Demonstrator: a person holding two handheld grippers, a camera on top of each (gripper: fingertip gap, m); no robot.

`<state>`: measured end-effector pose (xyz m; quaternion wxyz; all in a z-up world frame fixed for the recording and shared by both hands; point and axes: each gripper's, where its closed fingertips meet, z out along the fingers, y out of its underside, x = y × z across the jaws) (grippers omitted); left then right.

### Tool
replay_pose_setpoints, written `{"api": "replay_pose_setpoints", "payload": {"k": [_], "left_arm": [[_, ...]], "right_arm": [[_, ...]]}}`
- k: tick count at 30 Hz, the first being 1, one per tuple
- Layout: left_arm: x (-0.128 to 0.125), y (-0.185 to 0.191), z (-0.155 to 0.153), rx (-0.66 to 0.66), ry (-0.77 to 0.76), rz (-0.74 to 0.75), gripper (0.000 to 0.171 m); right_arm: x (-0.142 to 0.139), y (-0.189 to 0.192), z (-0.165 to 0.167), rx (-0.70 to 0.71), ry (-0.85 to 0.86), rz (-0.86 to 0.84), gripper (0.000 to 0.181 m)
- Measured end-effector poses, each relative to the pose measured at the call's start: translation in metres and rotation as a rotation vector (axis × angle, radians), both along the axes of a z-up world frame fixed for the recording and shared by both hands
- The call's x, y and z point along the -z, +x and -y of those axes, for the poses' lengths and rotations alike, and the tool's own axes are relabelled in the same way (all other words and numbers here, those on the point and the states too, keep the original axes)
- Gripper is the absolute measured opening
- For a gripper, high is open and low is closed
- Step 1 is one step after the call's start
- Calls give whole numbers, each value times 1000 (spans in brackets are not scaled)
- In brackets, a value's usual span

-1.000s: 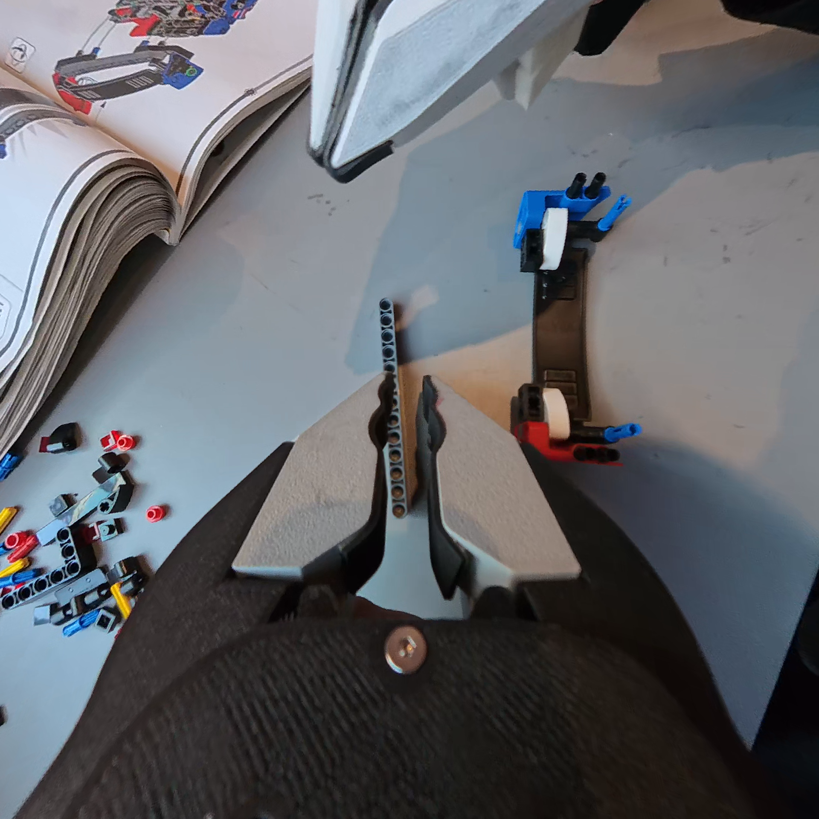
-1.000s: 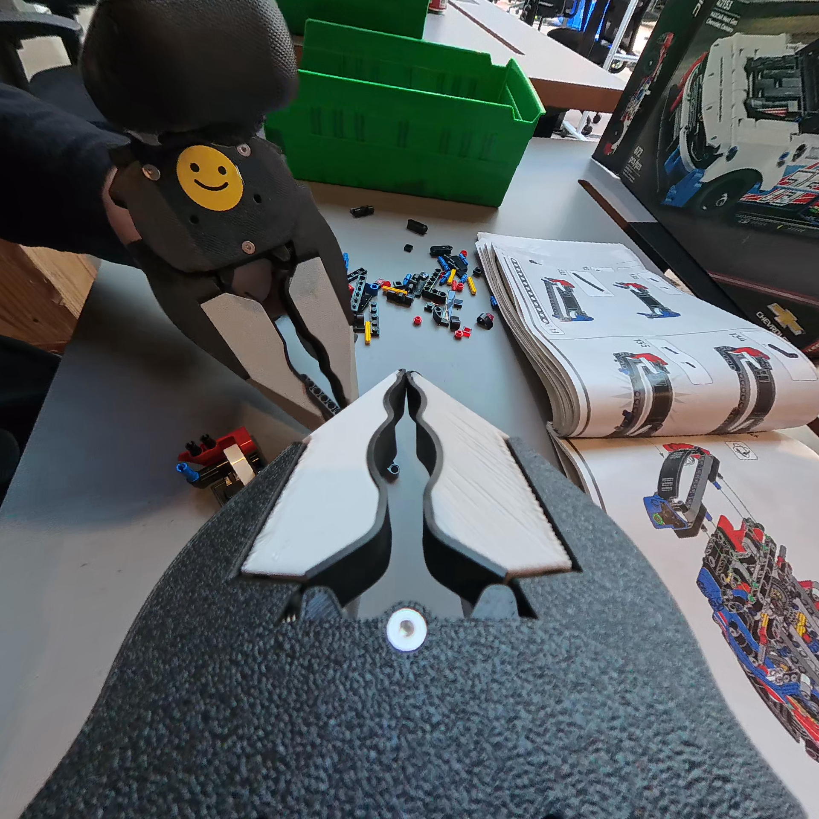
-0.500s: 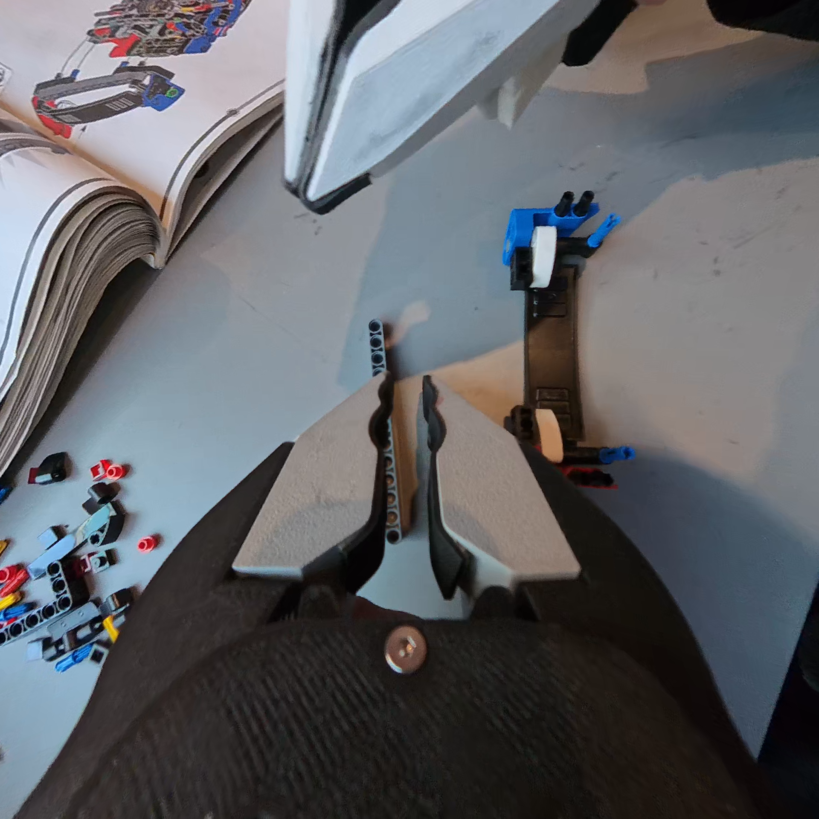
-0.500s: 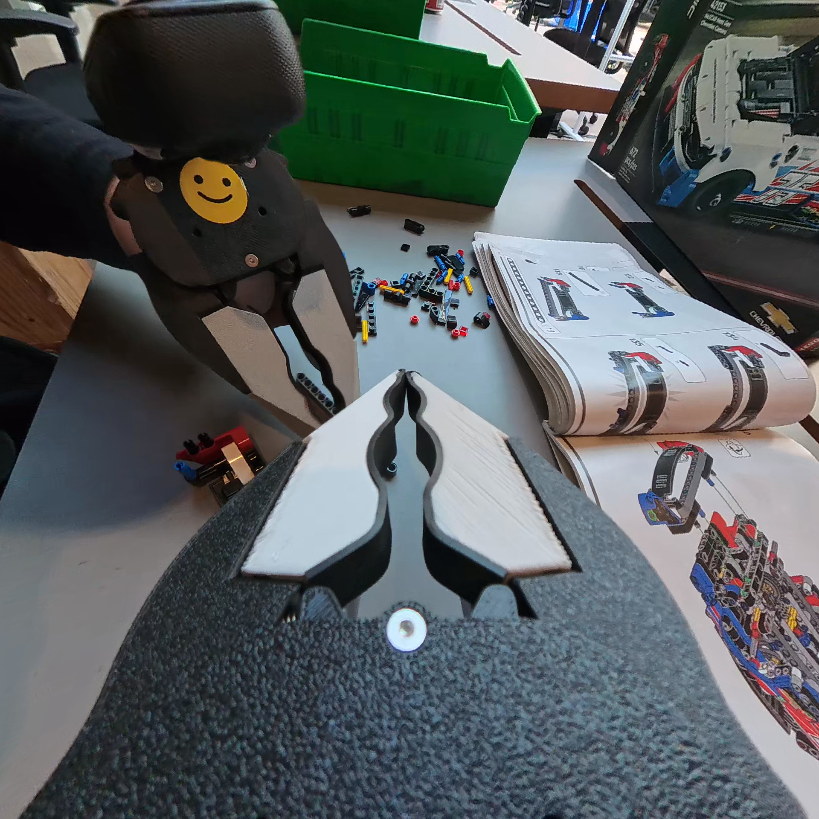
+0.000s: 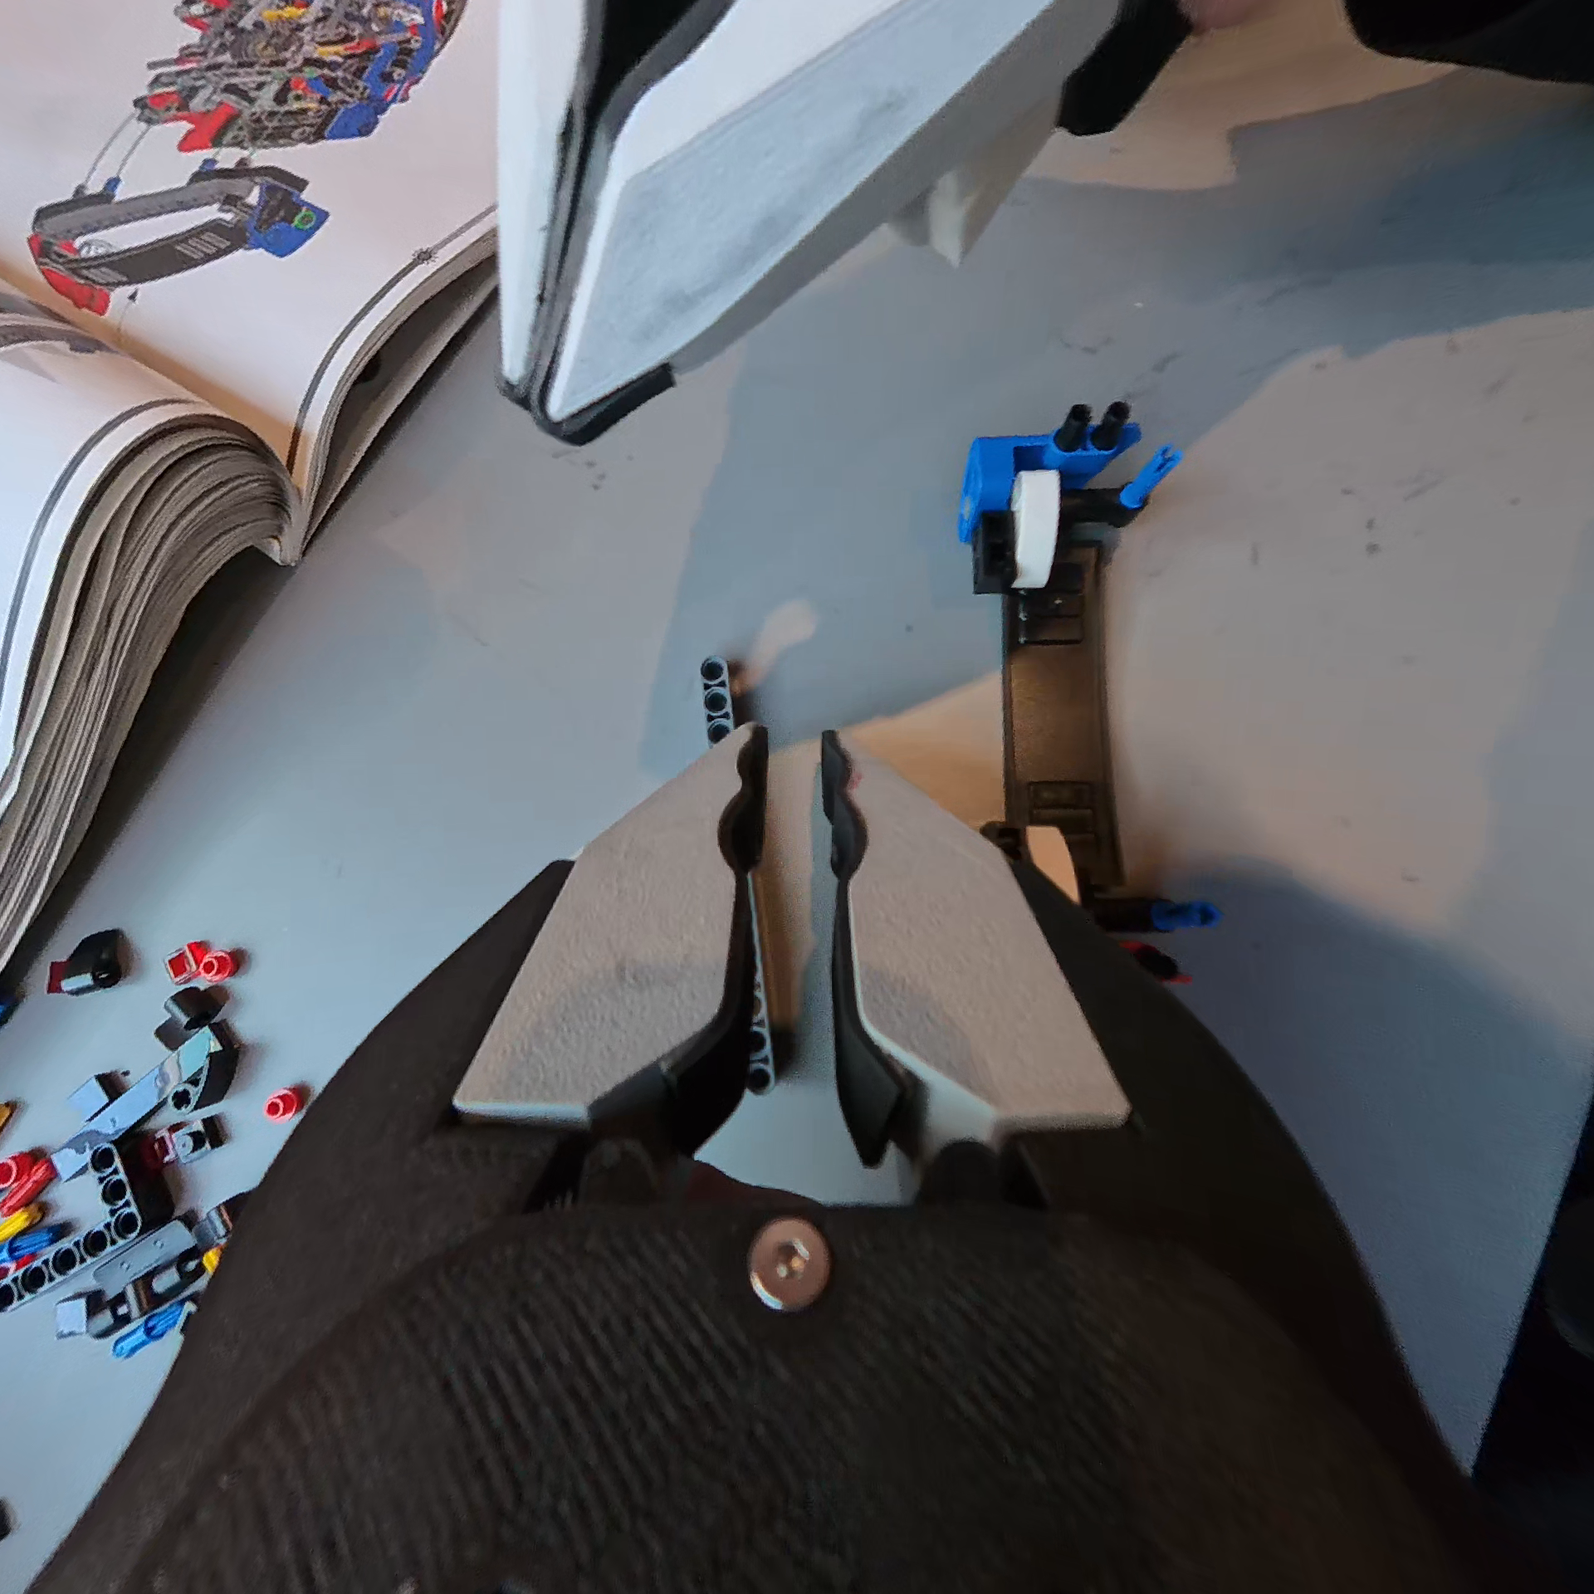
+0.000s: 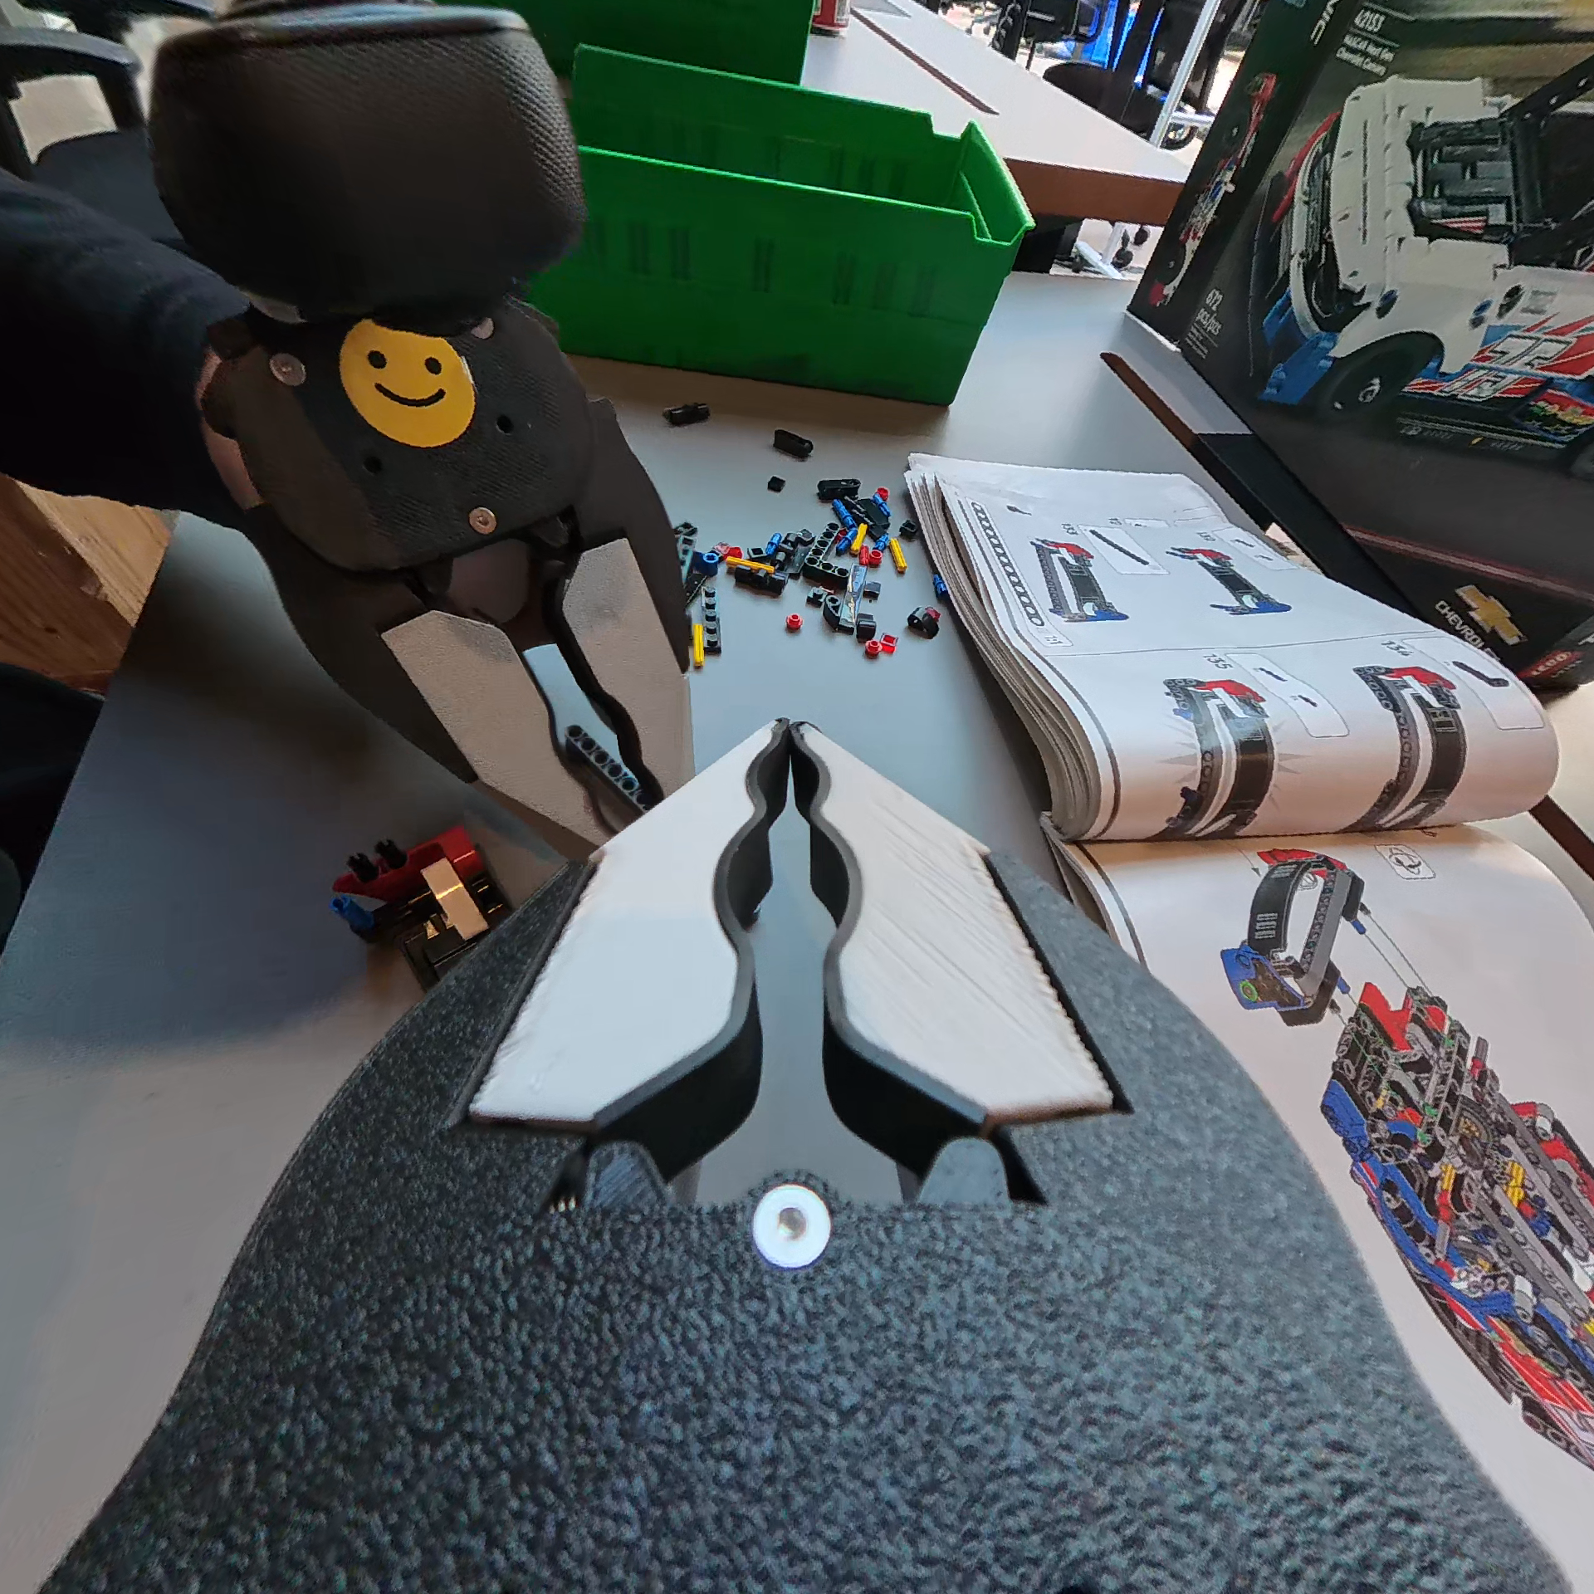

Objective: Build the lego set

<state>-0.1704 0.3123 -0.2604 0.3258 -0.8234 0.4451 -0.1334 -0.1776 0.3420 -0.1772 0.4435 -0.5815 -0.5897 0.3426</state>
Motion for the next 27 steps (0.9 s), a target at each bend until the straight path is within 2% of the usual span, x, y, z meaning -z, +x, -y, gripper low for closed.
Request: {"api": "replay_pose_setpoints", "payload": {"k": [7,11,16,20,23,27], "left_arm": [[-2,-2,-10,-21,12,-11,14],[-1,5,-4,14,-4,-5,10],[-2,4,-14,-10,17,-11,16],[-1,13,-12,20,-11,5,11],[-3,7,-21,1,50,-46,21],[-14,-4,-26,-54,21,-33,23]], "right_arm": [[1,0,0,0,1,2,0],[0,1,-1,2,2,0,0],[-1,3,-3,10,2,-3,0],[-1,3,-4,12,5,-2,0],[-2,4,-5,16,8,-3,0],[-1,8,-7,28,10,11,0]]}}
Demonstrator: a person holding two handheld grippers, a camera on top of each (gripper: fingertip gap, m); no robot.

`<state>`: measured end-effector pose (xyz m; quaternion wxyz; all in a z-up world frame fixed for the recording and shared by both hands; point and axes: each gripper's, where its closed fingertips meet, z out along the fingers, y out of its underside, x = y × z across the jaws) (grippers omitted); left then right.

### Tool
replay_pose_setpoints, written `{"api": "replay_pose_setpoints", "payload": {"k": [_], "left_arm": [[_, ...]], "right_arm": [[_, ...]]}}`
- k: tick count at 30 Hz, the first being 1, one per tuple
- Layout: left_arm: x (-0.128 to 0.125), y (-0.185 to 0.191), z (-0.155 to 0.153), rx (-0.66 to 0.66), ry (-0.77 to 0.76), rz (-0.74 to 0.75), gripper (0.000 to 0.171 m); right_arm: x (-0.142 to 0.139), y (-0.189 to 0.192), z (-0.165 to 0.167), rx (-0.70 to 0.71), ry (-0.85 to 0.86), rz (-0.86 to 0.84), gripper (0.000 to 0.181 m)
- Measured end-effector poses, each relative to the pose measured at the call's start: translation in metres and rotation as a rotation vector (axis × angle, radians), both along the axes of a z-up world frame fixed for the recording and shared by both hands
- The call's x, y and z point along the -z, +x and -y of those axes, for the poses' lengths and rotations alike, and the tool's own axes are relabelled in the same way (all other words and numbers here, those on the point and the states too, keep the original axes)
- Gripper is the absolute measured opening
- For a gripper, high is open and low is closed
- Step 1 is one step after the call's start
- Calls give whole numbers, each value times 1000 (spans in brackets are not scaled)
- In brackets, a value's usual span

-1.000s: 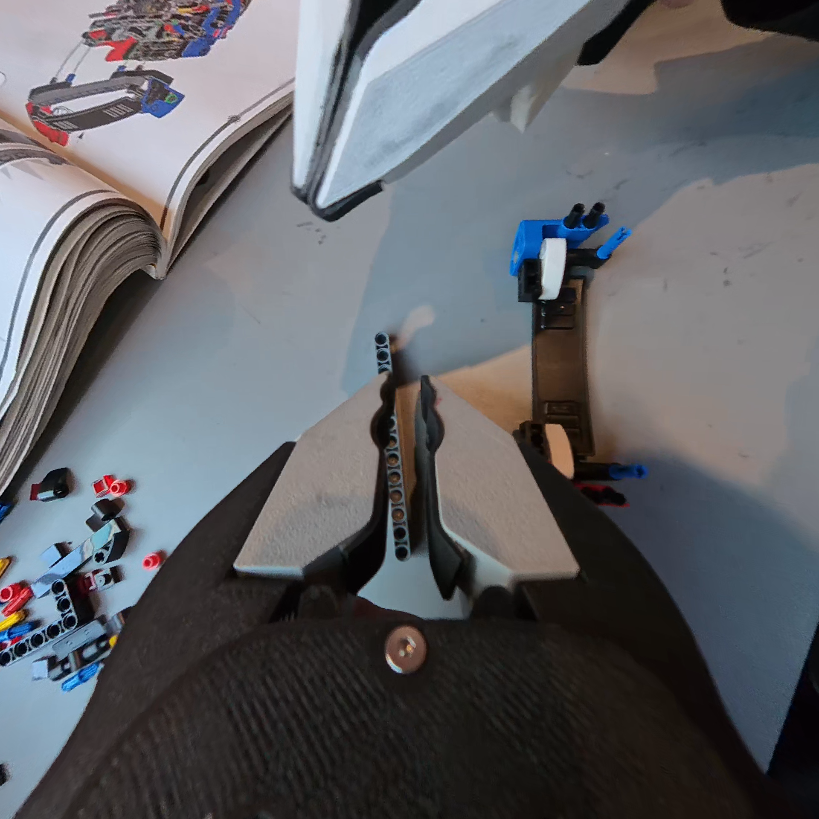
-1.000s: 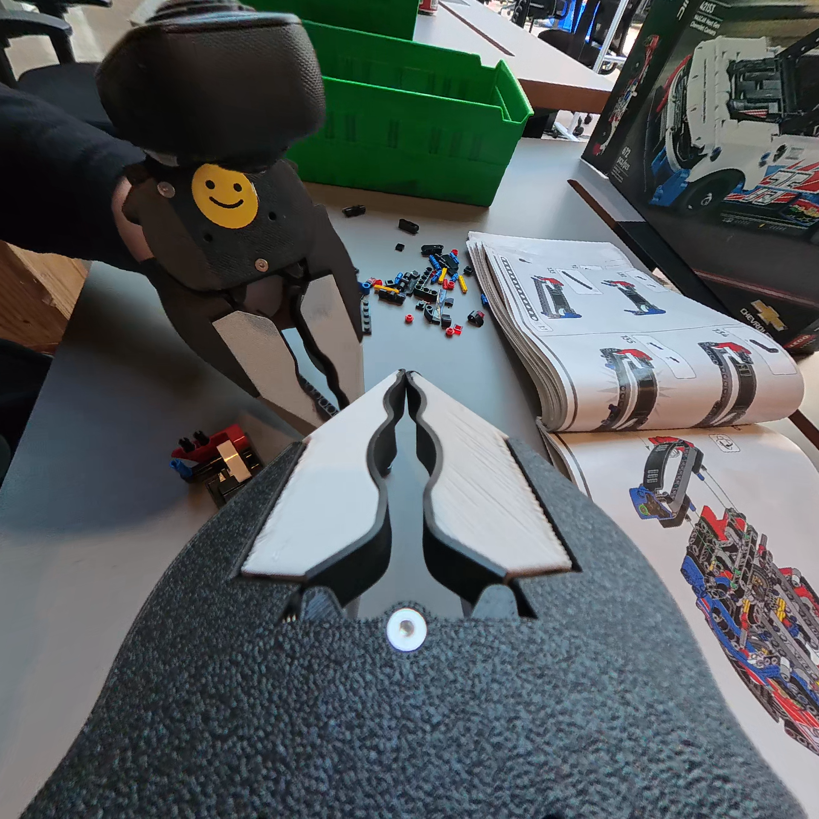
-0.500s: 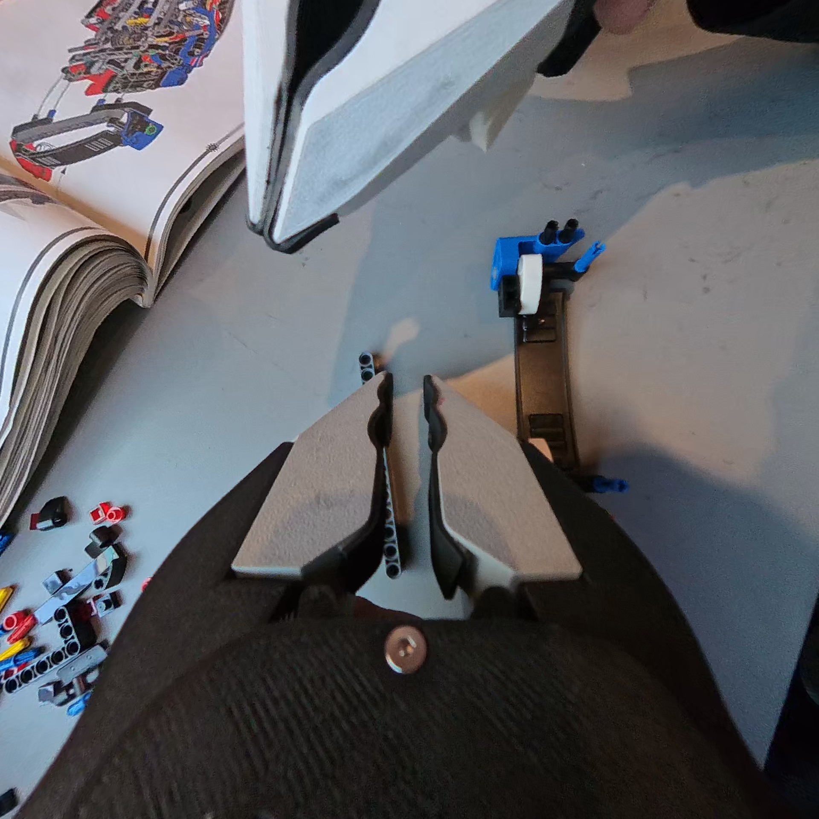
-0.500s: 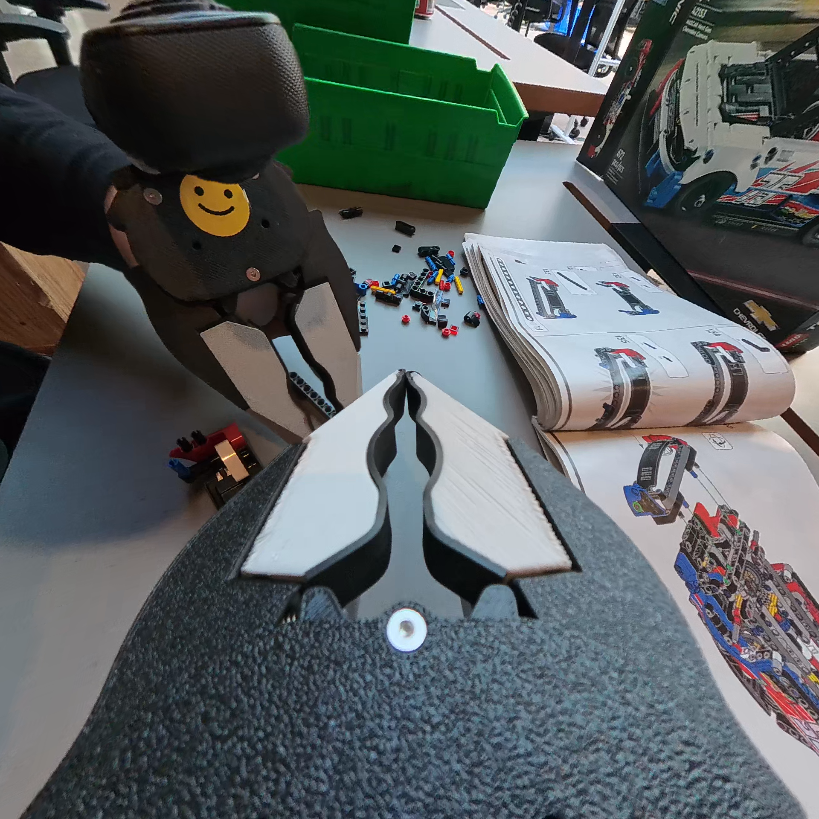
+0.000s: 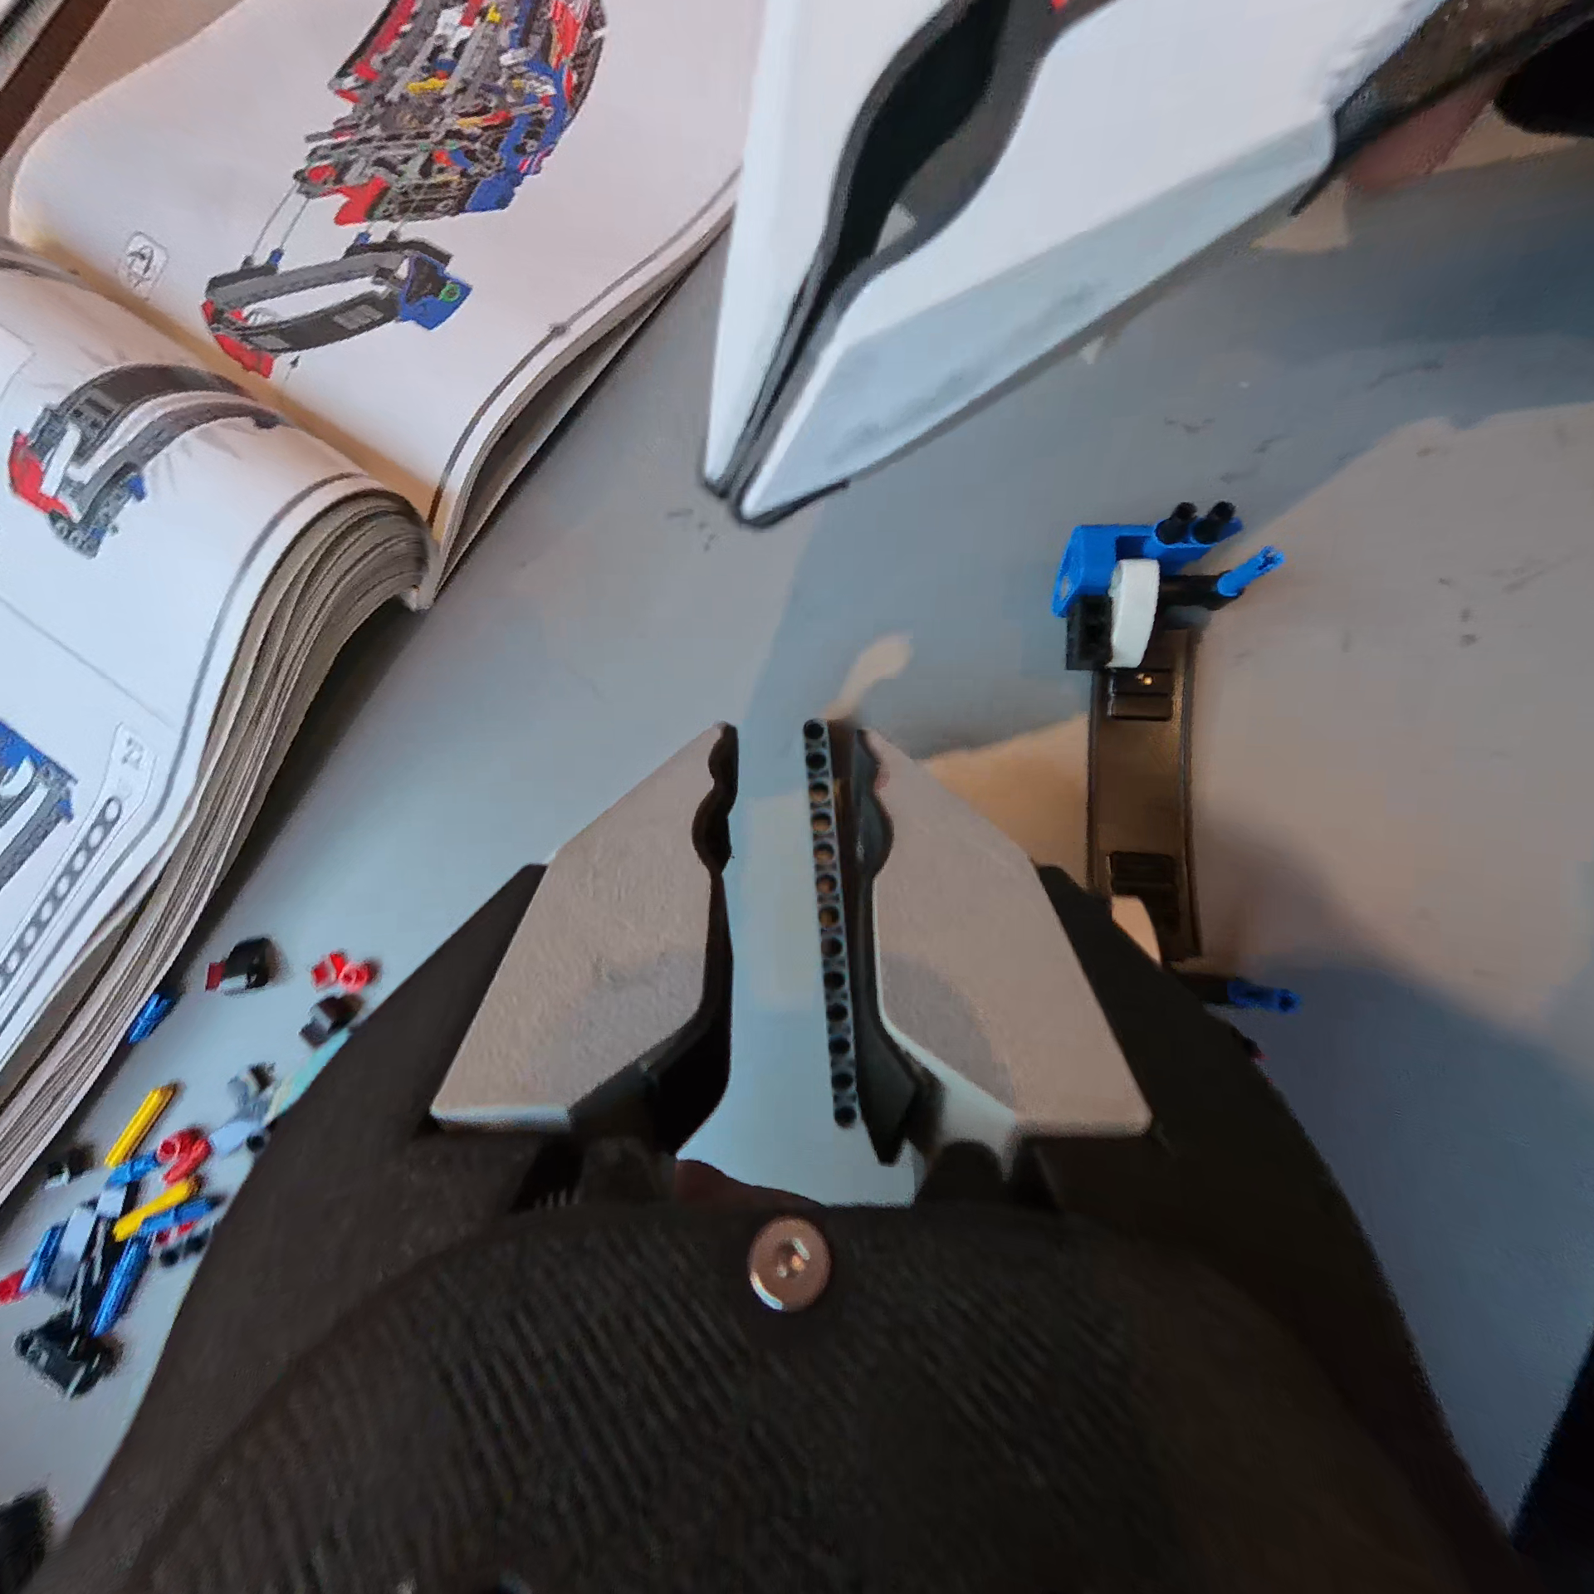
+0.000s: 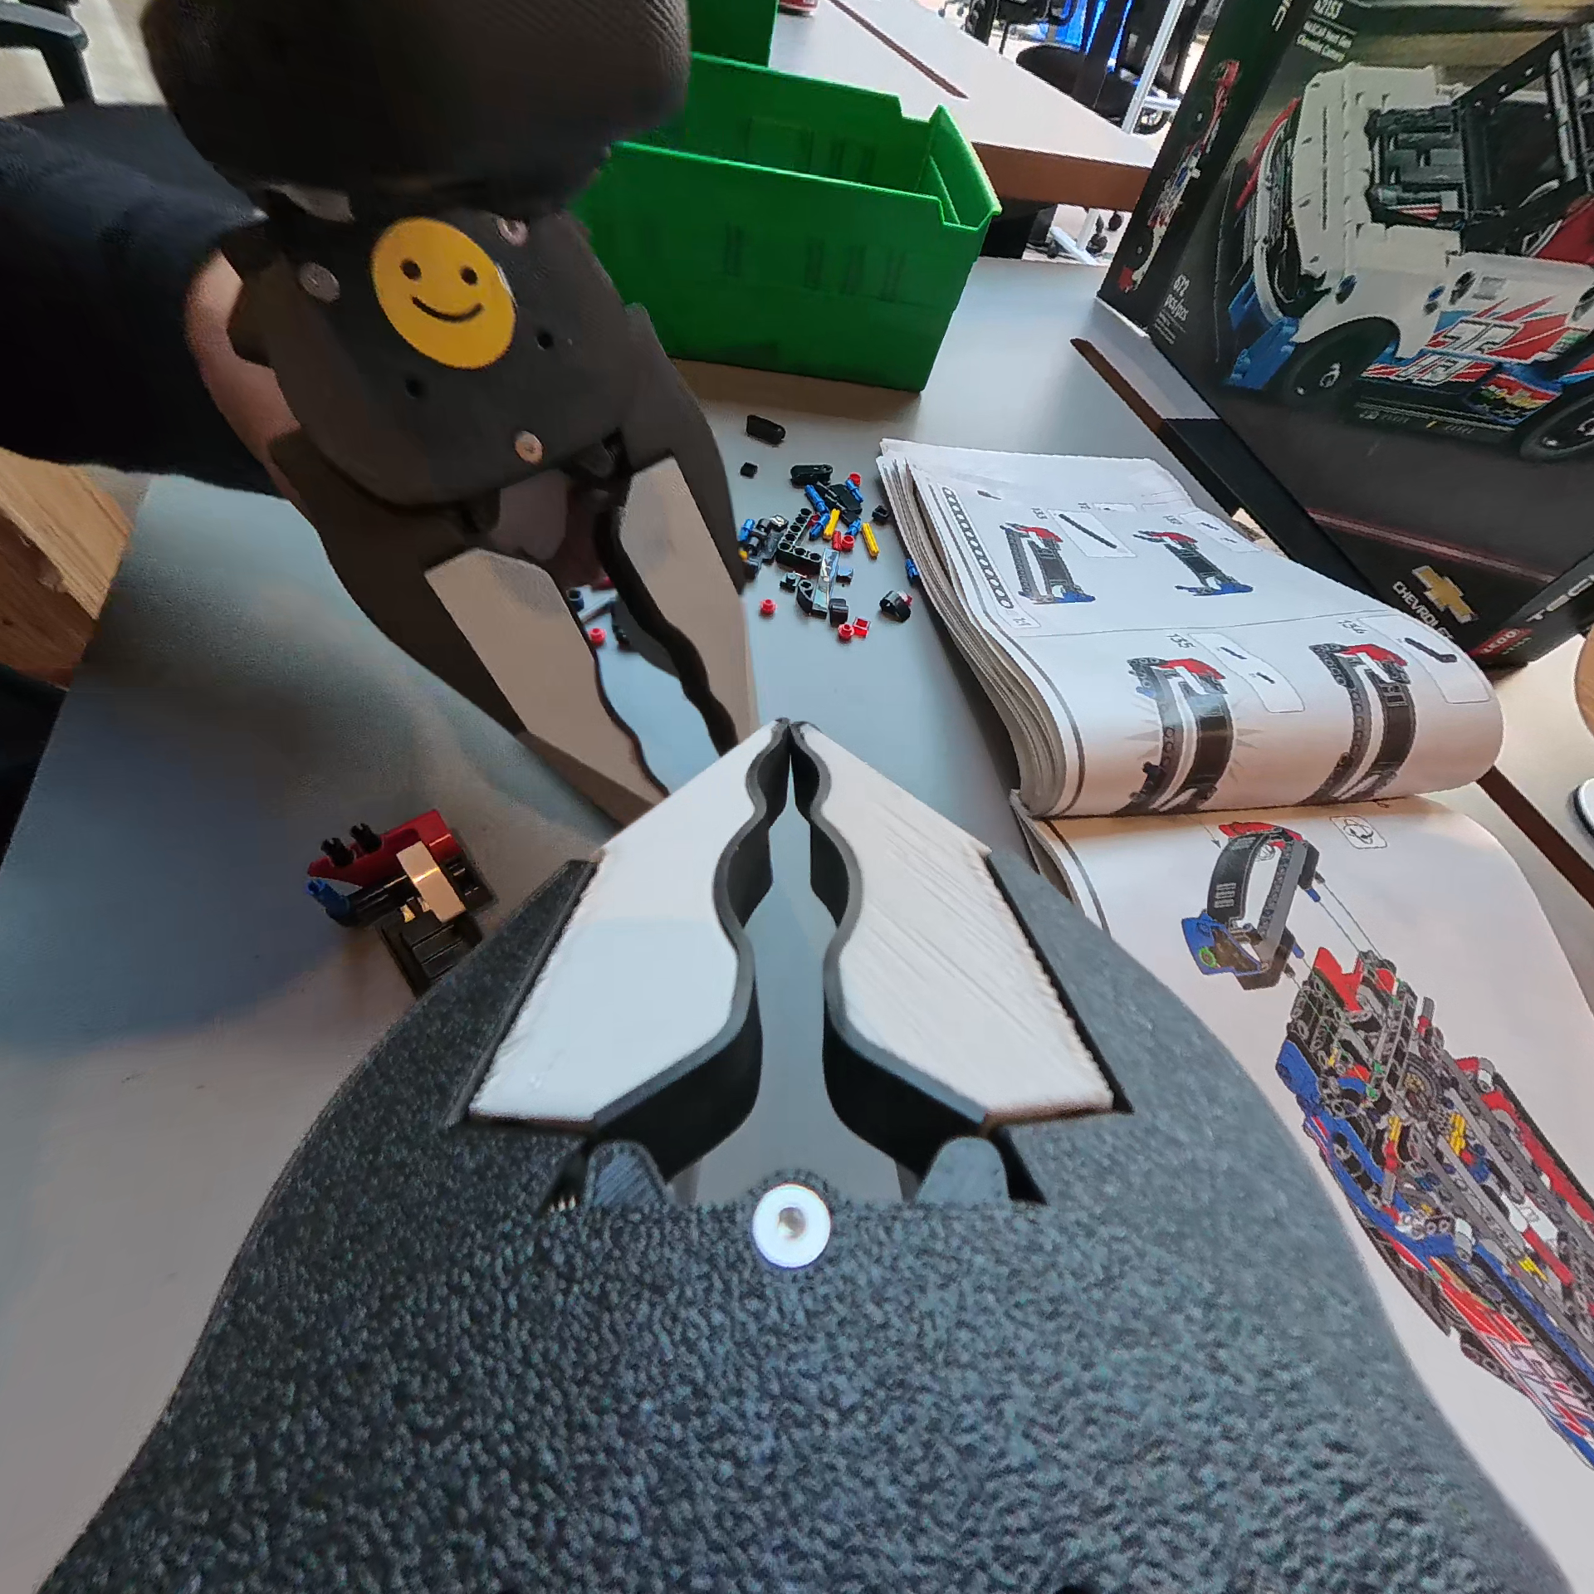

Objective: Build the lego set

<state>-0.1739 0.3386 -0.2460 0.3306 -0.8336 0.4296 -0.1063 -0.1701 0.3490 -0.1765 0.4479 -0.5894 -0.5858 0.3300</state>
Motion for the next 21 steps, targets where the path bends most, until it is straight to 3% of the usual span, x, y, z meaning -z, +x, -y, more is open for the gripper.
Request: {"api": "replay_pose_setpoints", "payload": {"k": [6,8,10,12,14,15,17,21], "left_arm": [[28,-41,40,-67,-104,-98,29],[28,-42,43,-76,-95,-66,9],[28,-41,45,-66,-78,-73,5],[25,-38,44,-44,-24,-85,5],[14,-28,47,19,47,-71,5],[8,-26,48,38,83,-77,5],[1,-24,51,68,122,-83,5],[-9,-29,57,40,120,3,7]], "right_arm": [[9,5,8,-50,-28,73,3],[21,4,14,-77,-31,129,6],[35,2,23,-131,-34,192,8],[49,-3,30,-165,-9,254,28],[67,-7,36,-199,58,347,36],[75,-9,35,-196,112,396,34],[82,-10,38,-218,187,453,13],[68,-2,55,-253,188,453,8]]}}
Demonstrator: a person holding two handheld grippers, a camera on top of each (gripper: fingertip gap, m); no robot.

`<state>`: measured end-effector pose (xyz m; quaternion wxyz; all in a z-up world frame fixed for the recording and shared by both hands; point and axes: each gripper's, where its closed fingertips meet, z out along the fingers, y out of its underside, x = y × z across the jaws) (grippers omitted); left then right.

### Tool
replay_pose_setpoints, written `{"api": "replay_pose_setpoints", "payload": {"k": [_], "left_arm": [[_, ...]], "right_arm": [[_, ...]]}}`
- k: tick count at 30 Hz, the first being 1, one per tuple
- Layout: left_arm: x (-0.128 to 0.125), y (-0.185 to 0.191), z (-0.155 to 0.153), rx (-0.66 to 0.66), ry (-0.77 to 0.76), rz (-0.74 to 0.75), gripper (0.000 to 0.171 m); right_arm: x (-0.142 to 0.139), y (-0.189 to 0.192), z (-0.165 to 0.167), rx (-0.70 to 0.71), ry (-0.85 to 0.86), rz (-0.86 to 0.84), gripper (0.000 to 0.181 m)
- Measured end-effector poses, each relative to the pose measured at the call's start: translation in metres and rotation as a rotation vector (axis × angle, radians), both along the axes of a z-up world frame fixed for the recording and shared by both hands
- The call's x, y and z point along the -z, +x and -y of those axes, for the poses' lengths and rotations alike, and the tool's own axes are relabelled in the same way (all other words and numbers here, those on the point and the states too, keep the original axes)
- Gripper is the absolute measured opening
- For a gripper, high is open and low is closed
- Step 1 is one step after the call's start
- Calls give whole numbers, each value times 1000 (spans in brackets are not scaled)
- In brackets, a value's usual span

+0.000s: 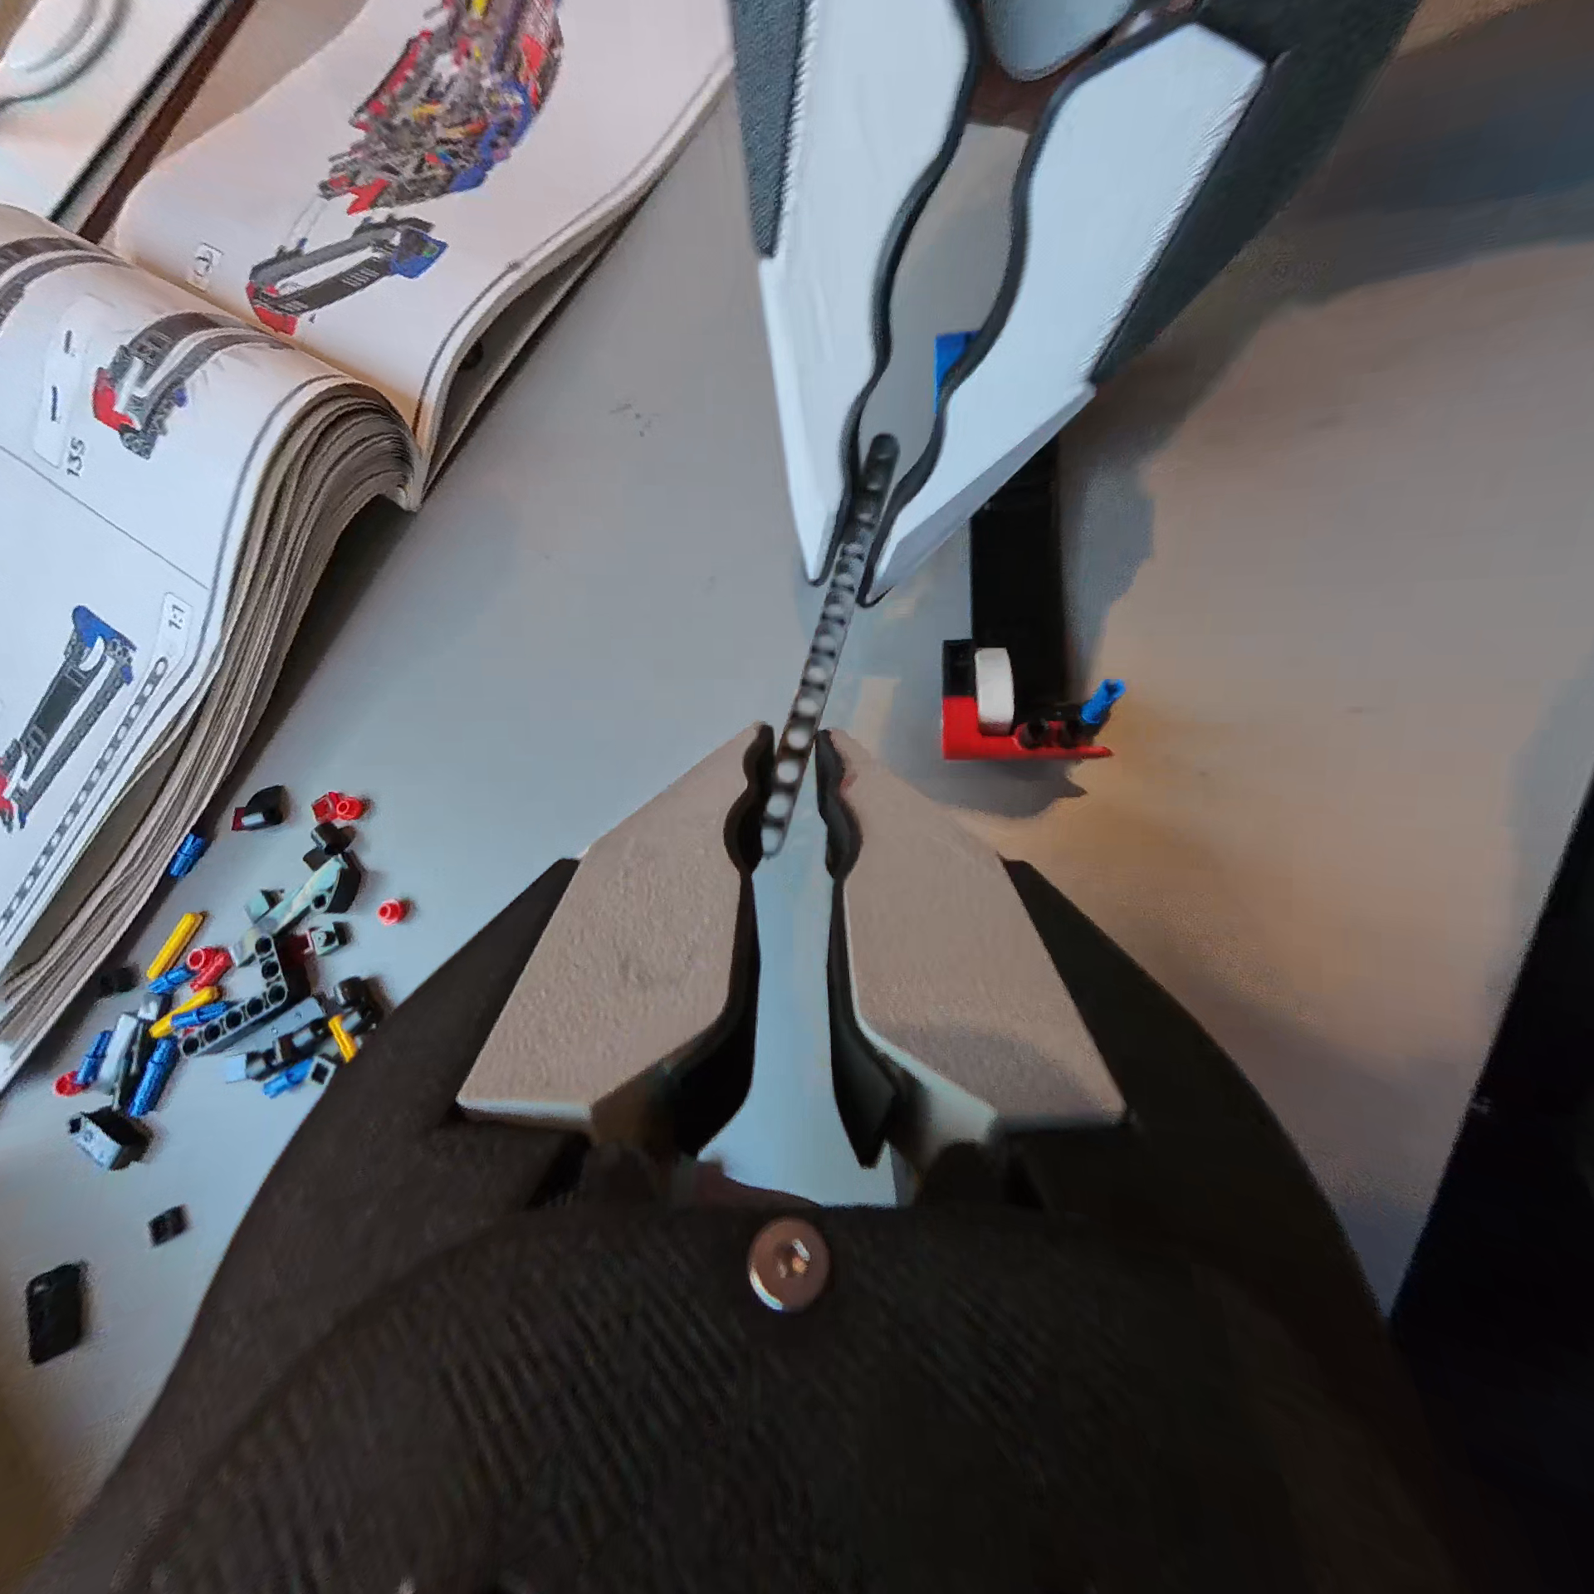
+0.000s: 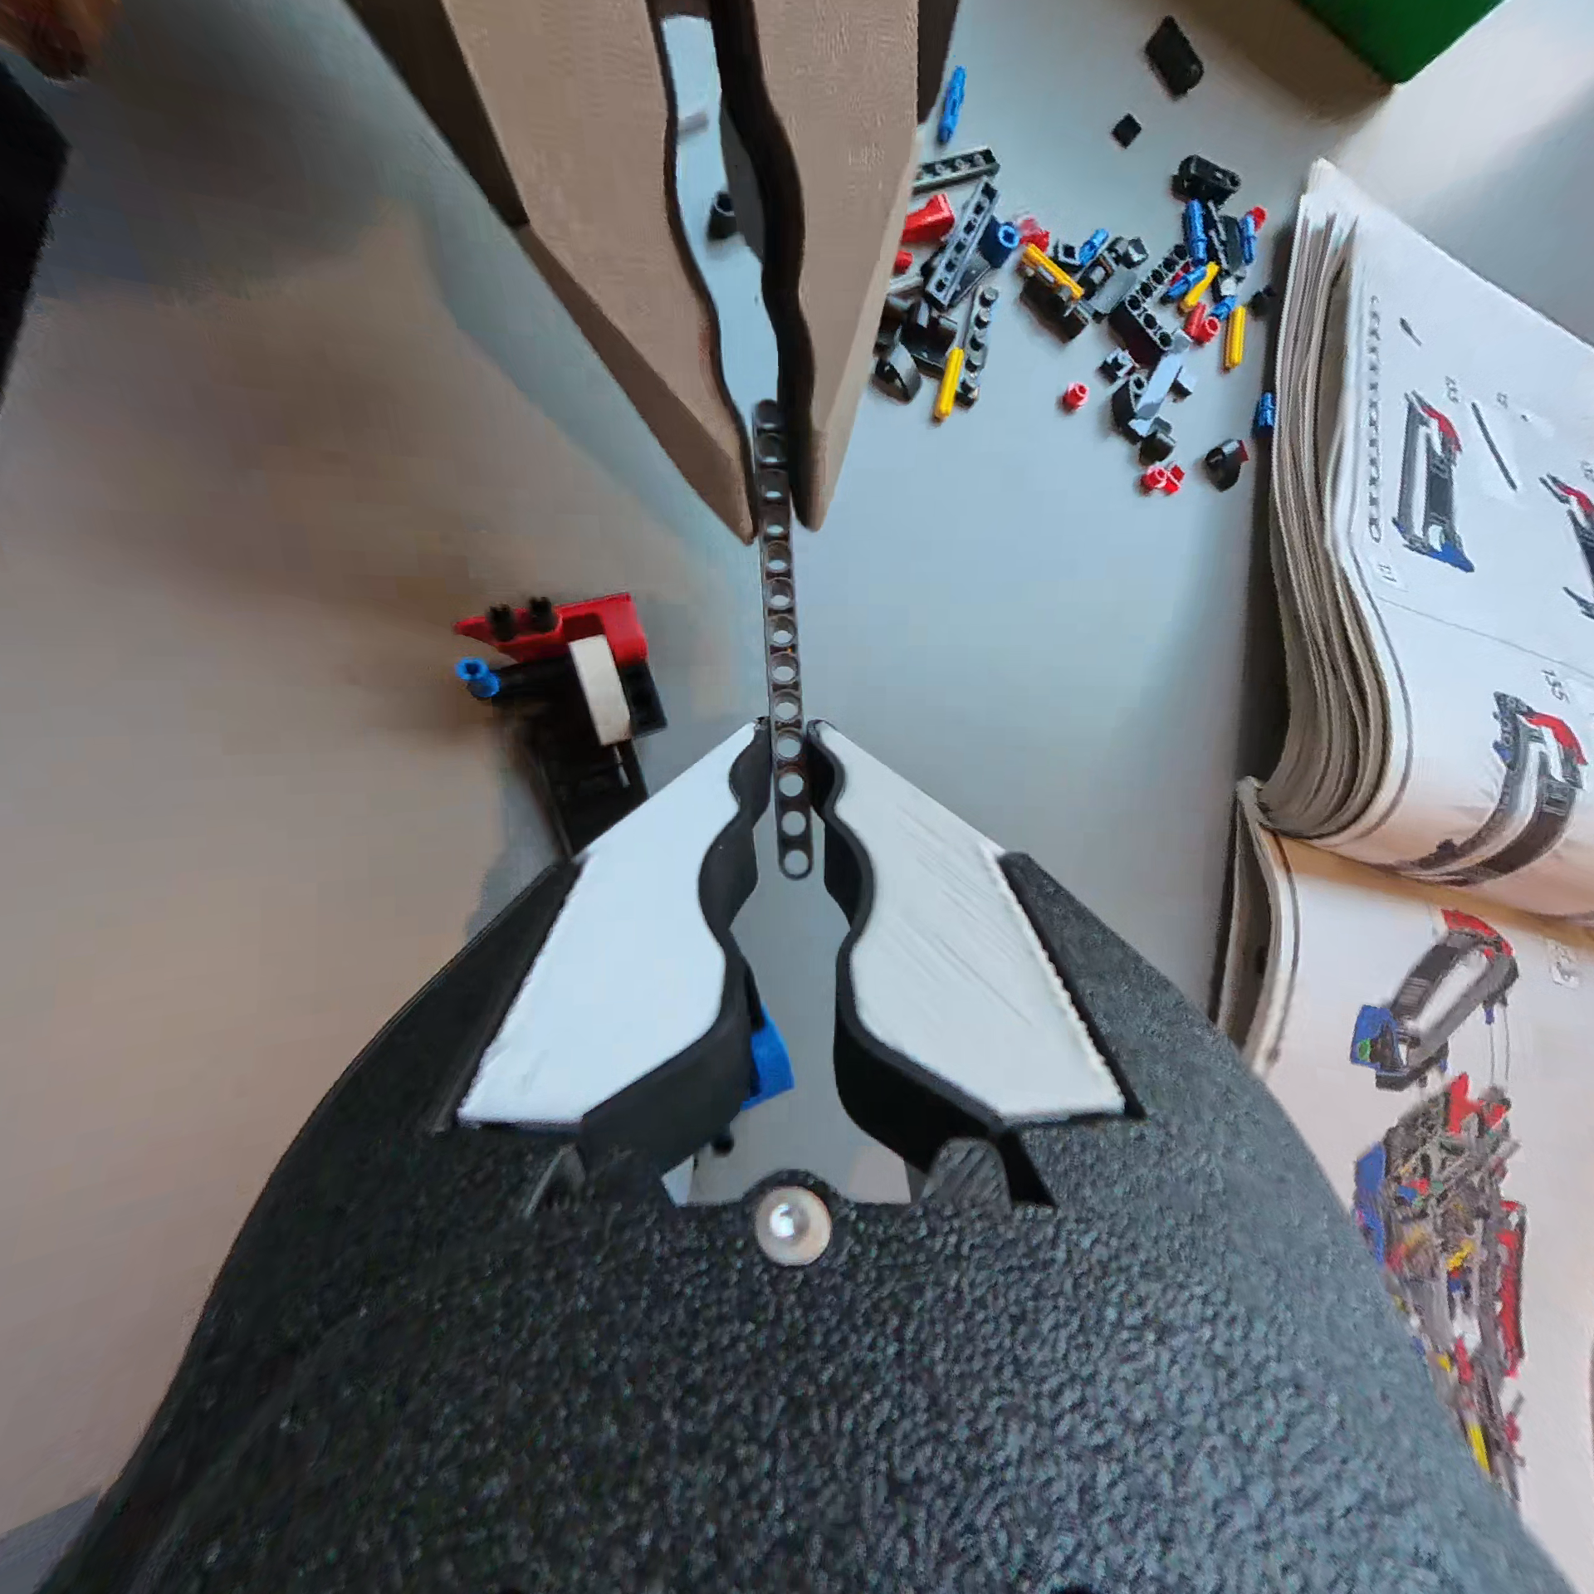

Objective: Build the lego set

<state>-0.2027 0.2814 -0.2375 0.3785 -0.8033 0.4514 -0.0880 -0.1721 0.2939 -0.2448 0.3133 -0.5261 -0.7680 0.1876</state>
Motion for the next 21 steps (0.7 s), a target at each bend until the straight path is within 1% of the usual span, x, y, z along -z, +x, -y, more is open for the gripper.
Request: {"api": "replay_pose_setpoints", "payload": {"k": [3,5,7,9,12,14,17,21], "left_arm": [[-12,-5,5,-16,19,88,8],[-14,-11,10,-37,8,131,18],[-9,-16,18,-50,-27,170,24],[-4,-16,29,-55,-68,211,32],[6,-9,39,-31,-103,230,41],[13,-1,41,-9,-133,225,46],[21,13,40,31,-163,192,52],[33,26,36,65,-179,136,61]], "right_arm": [[-15,21,-1,52,19,-1,8],[-26,42,-6,129,16,-15,7],[-38,65,-13,240,-3,-51,7],[-42,94,-22,381,-12,-58,7],[-27,136,-31,577,-22,8,8],[-14,149,-31,679,-77,32,8],[5,149,-31,751,-118,60,8],[22,137,-31,757,-141,100,8]]}}
